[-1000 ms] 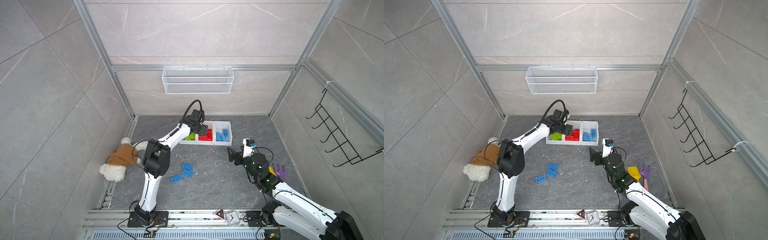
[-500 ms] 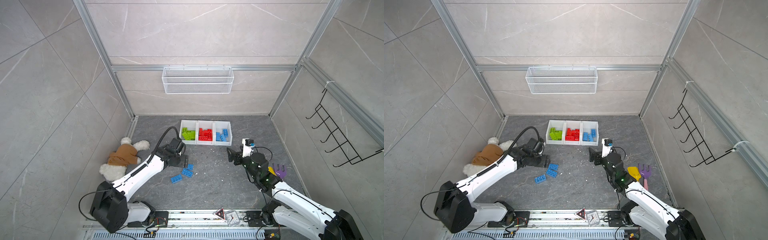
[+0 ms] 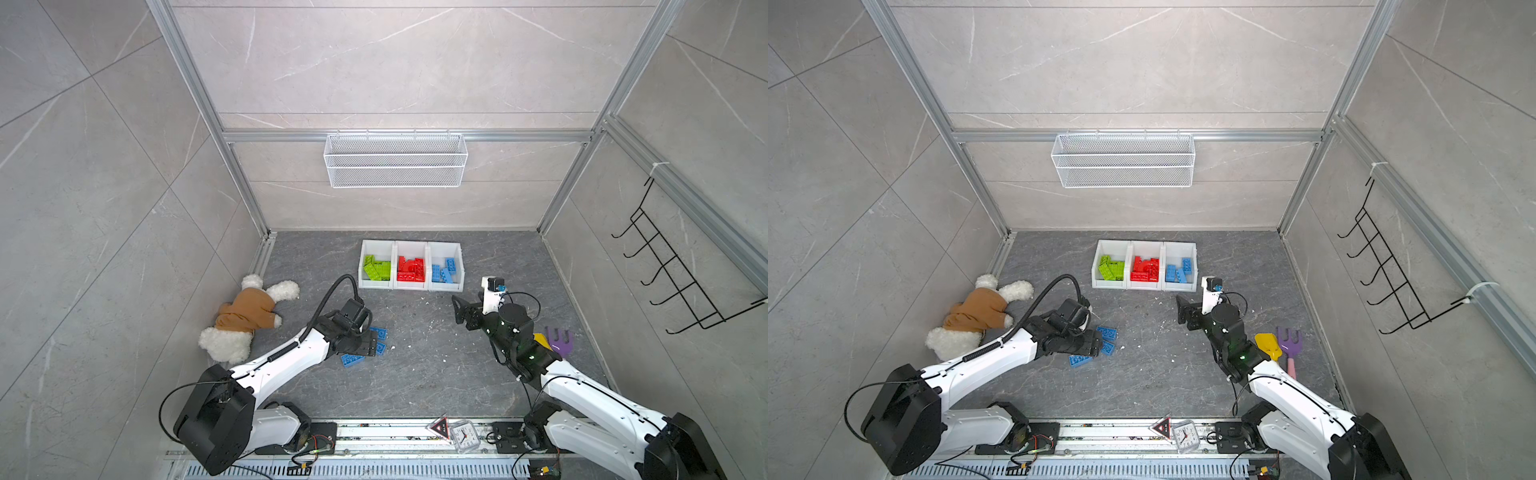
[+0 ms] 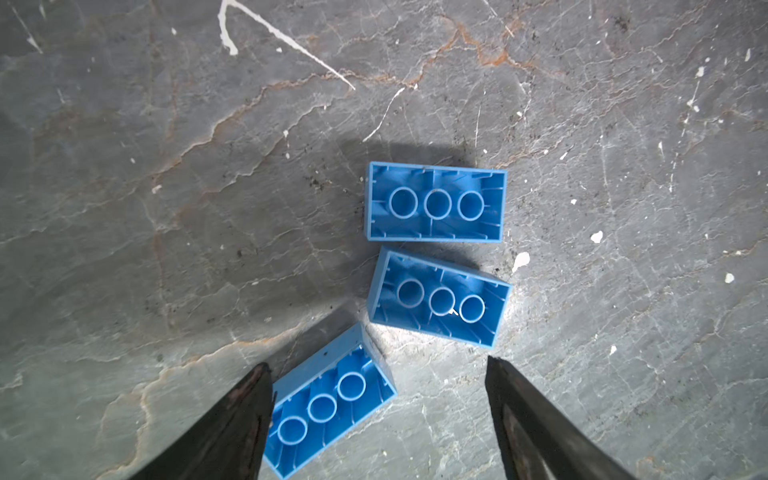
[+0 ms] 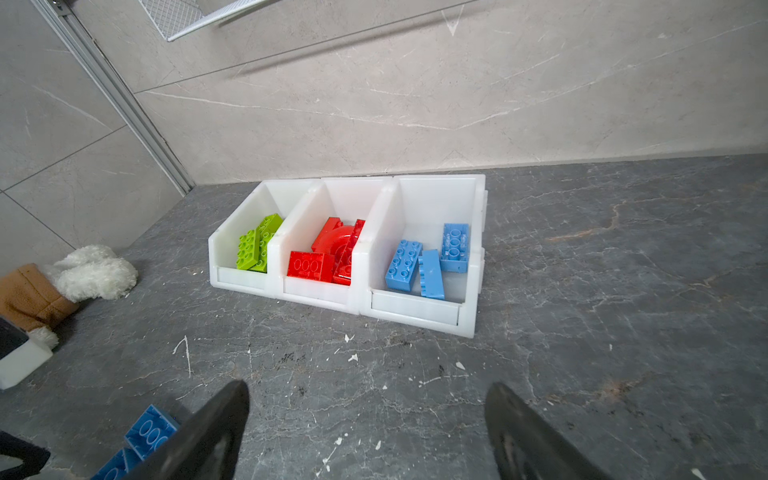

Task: Sort the legos into containers by color
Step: 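Lower and close the left gripper on the nearest blue brick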

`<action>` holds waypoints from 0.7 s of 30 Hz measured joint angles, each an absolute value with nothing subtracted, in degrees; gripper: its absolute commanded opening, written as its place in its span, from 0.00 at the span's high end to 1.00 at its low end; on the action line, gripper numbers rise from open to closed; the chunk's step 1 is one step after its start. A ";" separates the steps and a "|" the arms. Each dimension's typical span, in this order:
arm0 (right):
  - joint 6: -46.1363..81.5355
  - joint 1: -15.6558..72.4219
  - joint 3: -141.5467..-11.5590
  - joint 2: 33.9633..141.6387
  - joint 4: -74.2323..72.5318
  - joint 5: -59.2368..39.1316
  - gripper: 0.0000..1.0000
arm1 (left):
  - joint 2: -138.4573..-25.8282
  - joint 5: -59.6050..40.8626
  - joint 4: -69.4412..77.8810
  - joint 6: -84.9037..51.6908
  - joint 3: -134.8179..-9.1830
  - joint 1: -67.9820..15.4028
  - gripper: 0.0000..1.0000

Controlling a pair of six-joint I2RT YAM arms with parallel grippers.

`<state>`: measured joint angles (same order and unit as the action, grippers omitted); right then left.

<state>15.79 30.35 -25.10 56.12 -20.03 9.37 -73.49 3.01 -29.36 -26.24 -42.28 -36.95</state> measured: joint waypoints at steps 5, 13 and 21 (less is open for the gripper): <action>15.81 30.35 -25.10 56.23 -19.97 9.37 0.10 | -75.37 3.14 -27.18 -26.41 -40.95 -36.99 0.16; 15.79 30.35 -25.17 56.31 -19.94 9.19 0.10 | -75.96 1.96 -25.12 -27.92 -38.13 -37.21 0.17; 15.62 30.35 -25.43 56.40 -19.92 9.19 0.10 | -69.91 0.97 -25.45 -32.71 -34.44 -41.63 0.17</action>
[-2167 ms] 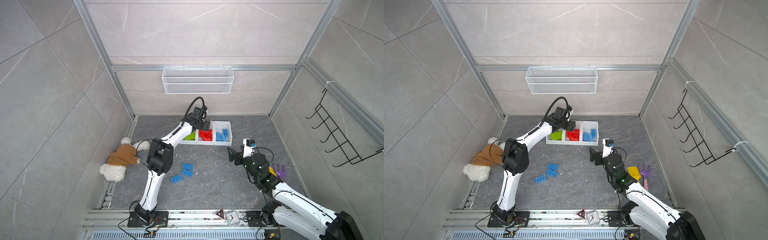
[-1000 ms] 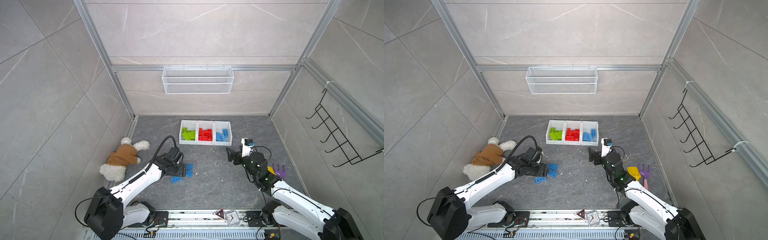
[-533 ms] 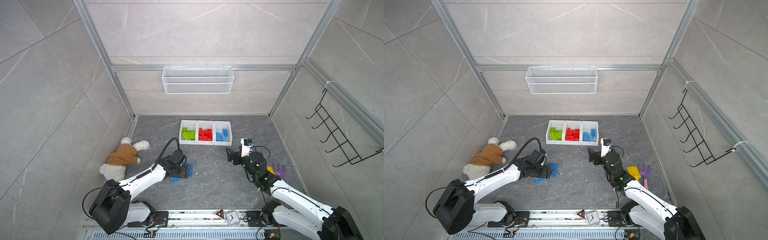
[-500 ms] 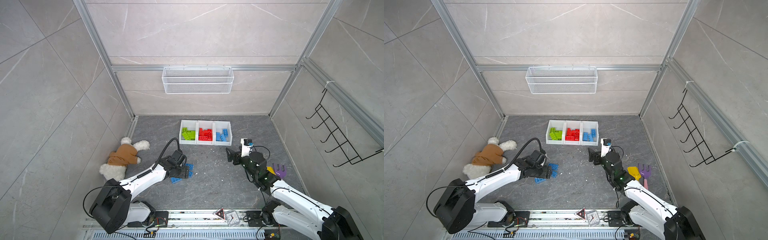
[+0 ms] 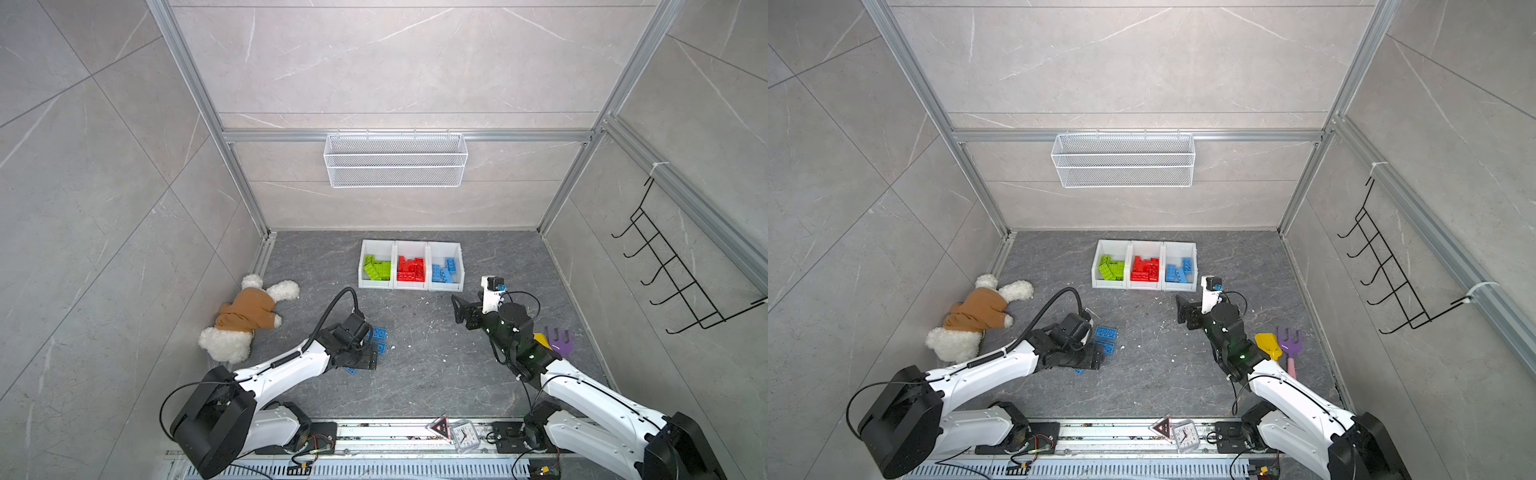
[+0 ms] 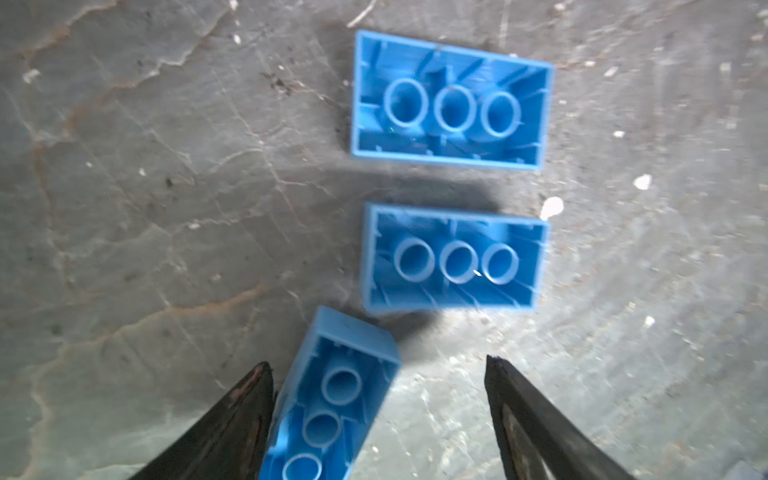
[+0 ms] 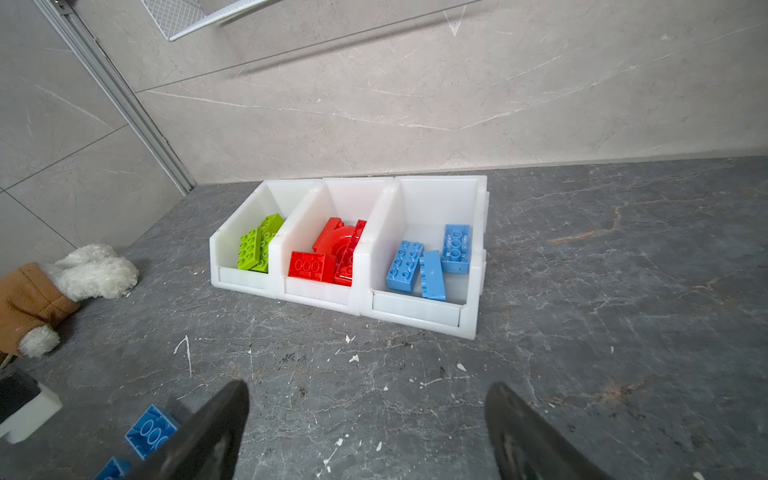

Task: Sort the legos into containers by color
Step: 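Lower and close the left gripper on the nearest blue brick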

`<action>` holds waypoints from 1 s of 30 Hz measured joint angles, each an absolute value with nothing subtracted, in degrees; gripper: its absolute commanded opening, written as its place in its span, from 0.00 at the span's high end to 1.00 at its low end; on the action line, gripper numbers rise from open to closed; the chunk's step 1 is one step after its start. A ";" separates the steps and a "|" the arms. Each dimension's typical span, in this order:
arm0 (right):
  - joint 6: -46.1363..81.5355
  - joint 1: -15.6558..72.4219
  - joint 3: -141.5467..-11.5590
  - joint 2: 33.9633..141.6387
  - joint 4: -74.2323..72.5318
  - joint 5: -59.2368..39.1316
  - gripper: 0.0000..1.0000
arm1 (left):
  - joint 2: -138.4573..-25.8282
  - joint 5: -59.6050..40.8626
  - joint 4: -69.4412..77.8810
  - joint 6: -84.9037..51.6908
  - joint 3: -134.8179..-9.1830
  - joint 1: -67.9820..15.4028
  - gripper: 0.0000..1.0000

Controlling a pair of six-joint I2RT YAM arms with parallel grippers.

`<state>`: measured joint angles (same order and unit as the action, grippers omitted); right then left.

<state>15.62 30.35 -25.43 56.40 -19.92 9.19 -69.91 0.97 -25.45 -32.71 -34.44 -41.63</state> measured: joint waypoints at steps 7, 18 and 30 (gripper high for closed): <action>15.62 30.35 -25.52 56.93 -19.88 9.19 0.10 | -66.30 4.49 -28.56 -36.29 -35.68 -45.36 0.18; 15.62 30.35 -25.52 57.71 -19.57 9.19 0.10 | -73.12 10.59 -33.82 -37.87 -36.45 -45.93 0.26; 15.59 30.35 -25.54 57.25 -19.46 9.19 0.10 | -78.81 11.75 -32.73 -37.08 -38.39 -47.55 0.56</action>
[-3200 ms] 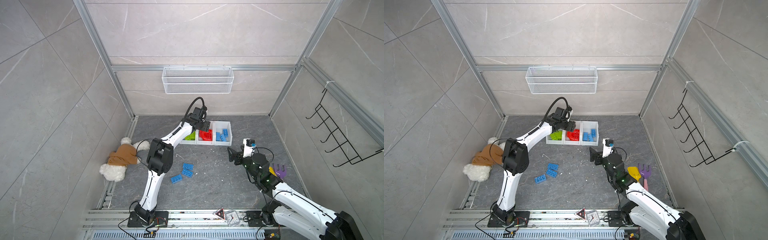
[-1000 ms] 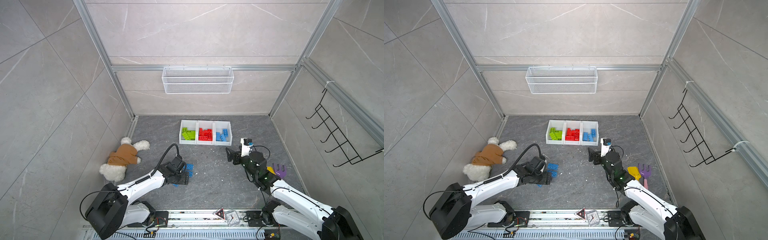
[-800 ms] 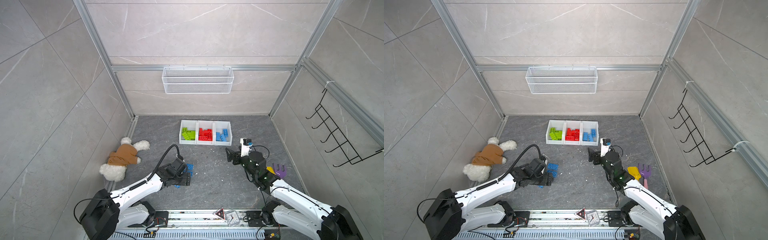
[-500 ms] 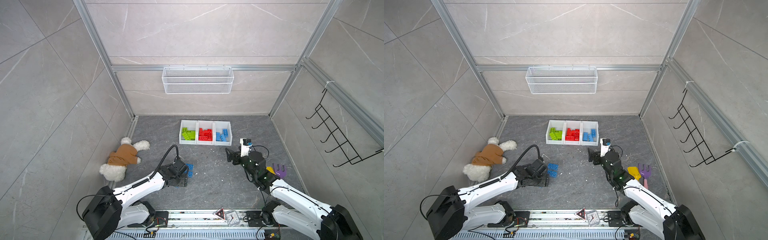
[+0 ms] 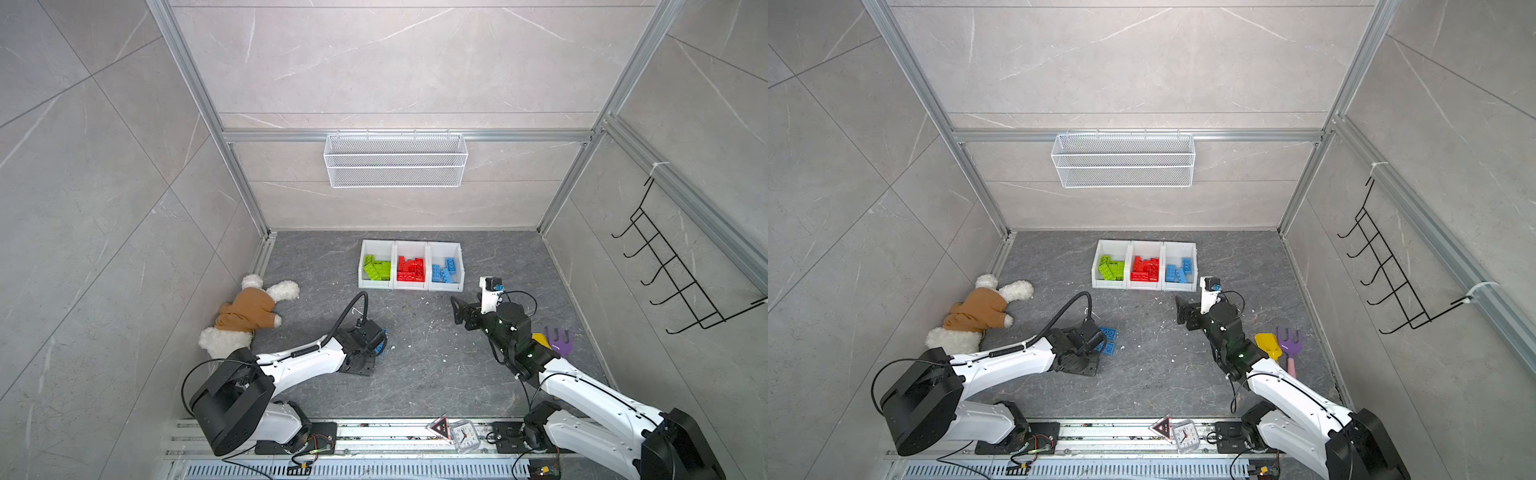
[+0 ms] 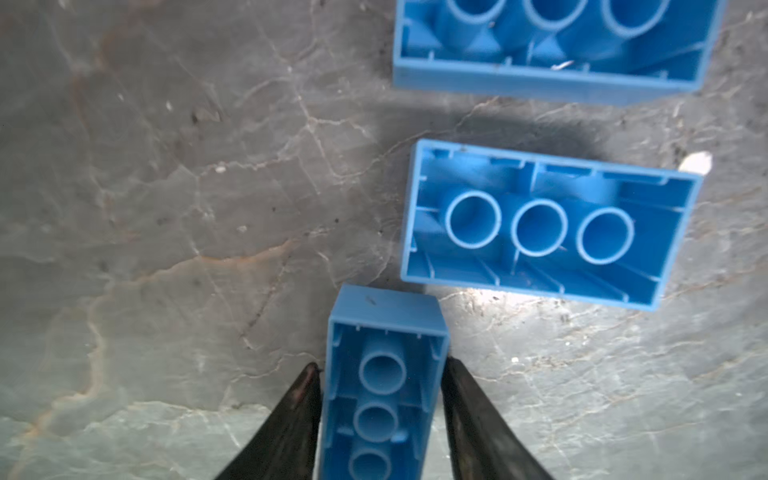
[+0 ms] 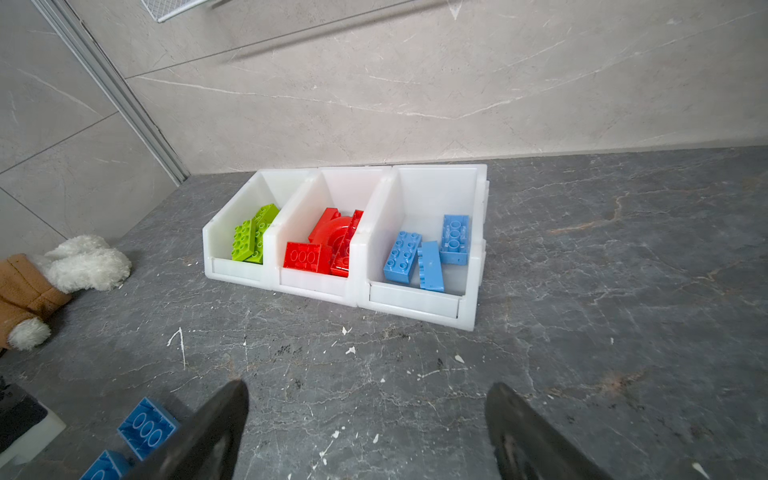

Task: Sort the legos into containers by color
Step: 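Lower and close the left gripper on the nearest blue brick, then carry the blue brick into the blue compartment and open the left gripper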

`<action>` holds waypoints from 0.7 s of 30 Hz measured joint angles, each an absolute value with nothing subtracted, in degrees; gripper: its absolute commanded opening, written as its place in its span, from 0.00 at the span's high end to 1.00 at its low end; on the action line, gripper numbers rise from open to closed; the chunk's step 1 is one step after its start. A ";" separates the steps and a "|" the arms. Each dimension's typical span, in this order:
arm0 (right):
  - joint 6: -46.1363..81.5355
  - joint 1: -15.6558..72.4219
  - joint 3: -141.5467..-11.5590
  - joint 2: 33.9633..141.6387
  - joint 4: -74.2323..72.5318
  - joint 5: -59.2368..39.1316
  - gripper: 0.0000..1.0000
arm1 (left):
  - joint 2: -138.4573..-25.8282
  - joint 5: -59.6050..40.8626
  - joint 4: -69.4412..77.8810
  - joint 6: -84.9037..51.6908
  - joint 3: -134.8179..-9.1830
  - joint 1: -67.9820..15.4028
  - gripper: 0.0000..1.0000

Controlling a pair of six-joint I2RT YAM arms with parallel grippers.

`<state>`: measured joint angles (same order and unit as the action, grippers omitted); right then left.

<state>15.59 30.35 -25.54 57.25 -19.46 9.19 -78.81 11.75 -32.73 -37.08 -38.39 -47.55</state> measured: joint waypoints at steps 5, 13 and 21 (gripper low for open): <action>15.59 30.35 -25.54 56.18 -19.46 9.21 0.10 | -78.74 11.99 -32.75 -37.06 -38.41 -47.59 0.64; 15.62 30.35 -25.52 54.11 -19.42 10.35 0.10 | -77.36 11.84 -34.02 -35.75 -41.80 -47.59 0.78; 15.68 30.35 -25.52 52.18 -18.52 13.04 0.10 | -82.17 11.86 -33.67 -26.81 -60.36 -47.59 0.82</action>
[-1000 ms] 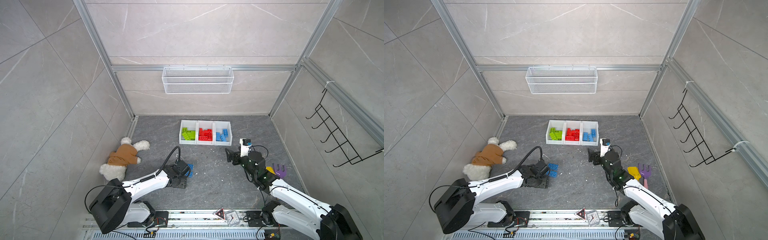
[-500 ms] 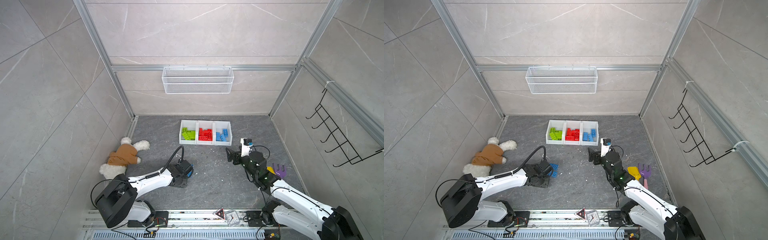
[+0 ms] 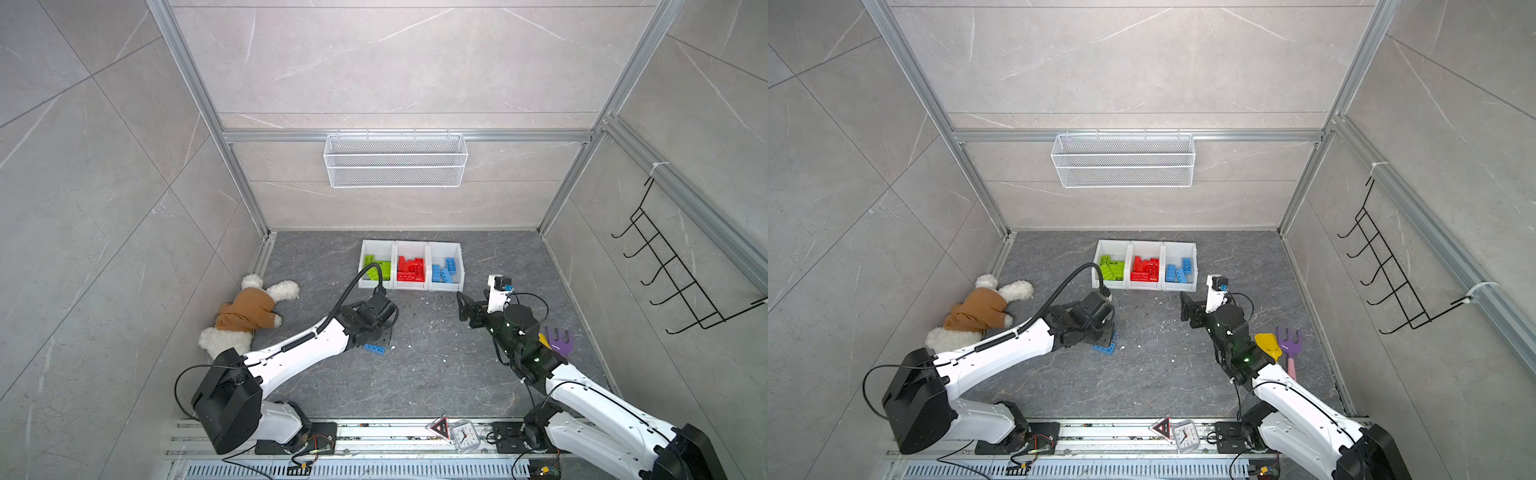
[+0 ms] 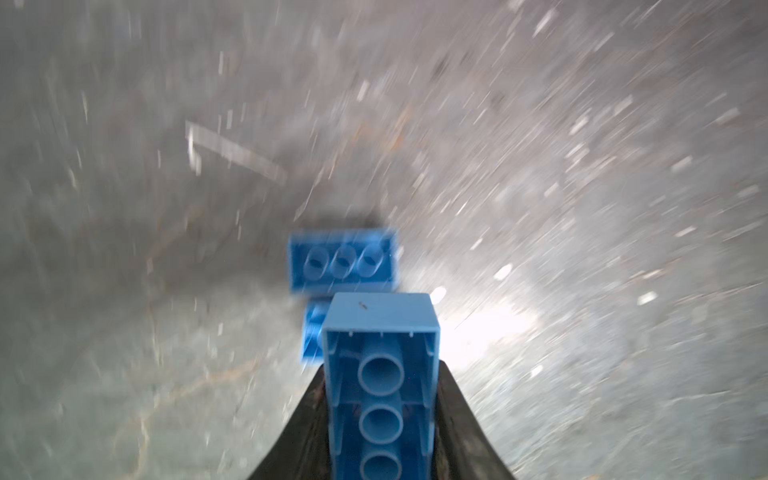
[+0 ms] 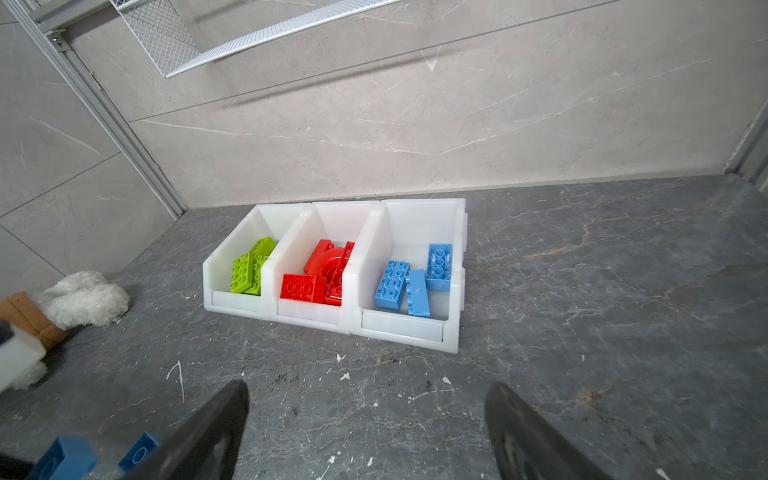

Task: Sort the legos into containers by color
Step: 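Carry the blue brick into the blue compartment and open the left gripper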

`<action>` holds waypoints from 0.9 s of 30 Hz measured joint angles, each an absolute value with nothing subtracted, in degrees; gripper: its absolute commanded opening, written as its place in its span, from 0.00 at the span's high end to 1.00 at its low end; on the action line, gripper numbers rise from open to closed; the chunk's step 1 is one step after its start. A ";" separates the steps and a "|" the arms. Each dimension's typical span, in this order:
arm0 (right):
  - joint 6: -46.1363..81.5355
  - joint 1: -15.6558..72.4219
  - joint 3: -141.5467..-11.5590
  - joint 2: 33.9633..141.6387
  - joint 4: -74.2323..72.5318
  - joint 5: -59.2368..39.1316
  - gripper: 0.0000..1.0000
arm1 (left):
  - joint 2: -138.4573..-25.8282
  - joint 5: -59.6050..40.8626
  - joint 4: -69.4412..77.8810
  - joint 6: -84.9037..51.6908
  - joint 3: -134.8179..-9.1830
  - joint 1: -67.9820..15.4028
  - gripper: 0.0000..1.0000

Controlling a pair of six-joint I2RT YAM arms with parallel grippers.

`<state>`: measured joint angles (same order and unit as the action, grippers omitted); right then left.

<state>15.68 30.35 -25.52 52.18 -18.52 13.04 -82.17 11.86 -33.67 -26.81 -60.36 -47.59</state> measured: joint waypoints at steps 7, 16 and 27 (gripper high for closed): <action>16.82 30.35 -25.43 47.72 -16.47 18.59 0.10 | -101.08 10.66 -30.70 -15.22 -83.68 -47.27 0.83; 16.95 30.35 -25.34 46.98 -16.40 20.12 0.10 | -125.05 1.02 -29.87 -6.94 -112.46 -42.85 0.83; 16.97 30.35 -24.97 48.56 -16.49 19.75 0.10 | -133.86 -6.26 -27.99 -3.79 -123.28 -40.23 0.83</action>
